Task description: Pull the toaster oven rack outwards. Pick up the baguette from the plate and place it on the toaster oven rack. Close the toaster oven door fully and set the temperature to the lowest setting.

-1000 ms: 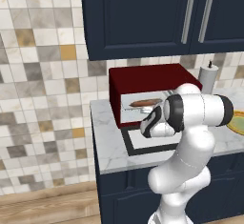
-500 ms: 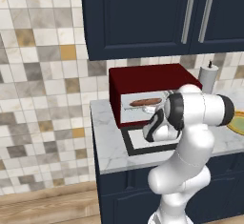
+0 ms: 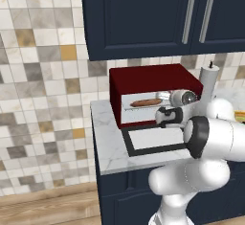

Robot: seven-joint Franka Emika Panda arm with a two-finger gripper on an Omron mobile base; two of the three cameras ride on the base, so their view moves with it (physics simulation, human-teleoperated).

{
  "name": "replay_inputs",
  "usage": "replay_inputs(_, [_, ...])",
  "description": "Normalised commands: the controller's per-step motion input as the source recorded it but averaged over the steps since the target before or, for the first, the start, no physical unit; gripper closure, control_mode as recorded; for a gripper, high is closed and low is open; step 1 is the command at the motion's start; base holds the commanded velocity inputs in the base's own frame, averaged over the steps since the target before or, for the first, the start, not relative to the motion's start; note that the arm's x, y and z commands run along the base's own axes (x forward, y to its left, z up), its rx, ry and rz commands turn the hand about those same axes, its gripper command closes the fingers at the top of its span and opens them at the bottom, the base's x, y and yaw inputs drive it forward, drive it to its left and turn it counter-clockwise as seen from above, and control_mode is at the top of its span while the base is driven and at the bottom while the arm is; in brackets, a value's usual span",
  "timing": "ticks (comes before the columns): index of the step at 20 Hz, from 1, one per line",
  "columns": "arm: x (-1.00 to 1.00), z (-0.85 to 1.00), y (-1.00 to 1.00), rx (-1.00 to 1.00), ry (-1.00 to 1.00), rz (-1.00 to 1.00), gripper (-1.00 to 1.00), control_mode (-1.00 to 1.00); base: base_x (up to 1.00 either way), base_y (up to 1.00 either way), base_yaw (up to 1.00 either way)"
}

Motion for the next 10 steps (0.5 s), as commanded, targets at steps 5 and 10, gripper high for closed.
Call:
replay_inputs(5, [-0.36, 0.80, -0.32, 0.00, 0.25, -0.03, -1.00, -1.00, 0.00, 0.00, 0.00])
replay_inputs(10, [-0.55, 0.27, -0.33, 0.00, 0.11, -0.01, -1.00, -1.00, 0.00, 0.00, 0.00])
